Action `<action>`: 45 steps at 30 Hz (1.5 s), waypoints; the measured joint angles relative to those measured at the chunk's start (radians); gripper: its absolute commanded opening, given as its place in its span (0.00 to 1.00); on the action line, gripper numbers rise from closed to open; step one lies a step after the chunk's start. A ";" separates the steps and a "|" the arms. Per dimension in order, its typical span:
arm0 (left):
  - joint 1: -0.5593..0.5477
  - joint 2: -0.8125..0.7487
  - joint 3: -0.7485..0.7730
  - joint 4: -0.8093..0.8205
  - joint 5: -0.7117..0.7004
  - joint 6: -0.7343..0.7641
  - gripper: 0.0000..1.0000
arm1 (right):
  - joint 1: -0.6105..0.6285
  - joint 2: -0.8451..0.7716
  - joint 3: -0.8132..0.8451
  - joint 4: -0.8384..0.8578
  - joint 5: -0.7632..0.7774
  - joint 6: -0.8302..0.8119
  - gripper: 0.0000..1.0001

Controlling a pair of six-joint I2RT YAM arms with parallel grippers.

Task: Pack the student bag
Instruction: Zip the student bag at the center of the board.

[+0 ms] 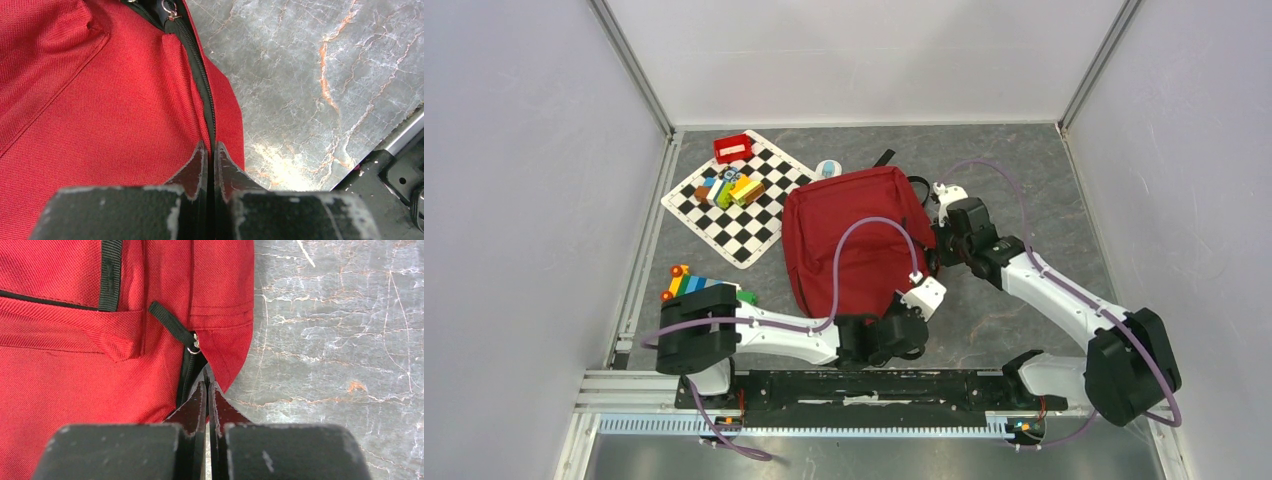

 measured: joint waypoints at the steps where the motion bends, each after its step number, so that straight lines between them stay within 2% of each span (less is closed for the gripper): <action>1: -0.003 -0.004 -0.002 -0.001 -0.001 -0.001 0.02 | 0.000 0.006 0.003 -0.001 -0.001 -0.002 0.00; 18: -0.042 -0.025 -0.006 -0.033 -0.052 -0.016 0.02 | 0.013 0.072 0.069 -0.018 -0.021 -0.041 0.00; 19: -0.044 -0.029 -0.006 -0.037 -0.057 -0.020 0.04 | 0.014 0.071 0.069 -0.018 -0.025 -0.041 0.00; 20: -0.046 -0.034 -0.006 -0.042 -0.062 -0.024 0.11 | 0.014 0.068 0.069 -0.019 -0.028 -0.041 0.00; 21: -0.047 -0.041 -0.006 -0.049 -0.068 -0.027 0.22 | 0.014 0.062 0.069 -0.023 -0.032 -0.041 0.00; 24: -0.056 -0.067 0.004 -0.083 -0.063 -0.044 0.40 | 0.012 0.030 0.069 -0.012 -0.022 -0.048 0.00; 27: -0.094 -0.088 0.025 -0.116 -0.042 -0.064 0.49 | -0.011 -0.014 0.070 0.021 -0.007 -0.049 0.00; 31: -0.071 -0.089 0.100 -0.163 0.014 -0.122 0.51 | -0.018 -0.047 0.070 0.037 -0.014 -0.041 0.00; 33: -0.043 -0.087 0.130 -0.167 0.030 -0.142 0.58 | -0.019 -0.056 0.070 0.038 -0.026 -0.031 0.00; 36: 0.011 -0.072 0.177 -0.174 0.039 -0.179 0.58 | -0.018 -0.065 0.070 0.037 -0.048 -0.019 0.00; 42: 0.103 0.002 0.228 -0.192 0.051 -0.241 0.62 | -0.019 -0.085 0.070 0.036 -0.066 -0.002 0.00; 45: 0.111 0.049 0.248 -0.201 0.041 -0.245 0.68 | -0.019 -0.102 0.070 0.035 -0.067 0.005 0.00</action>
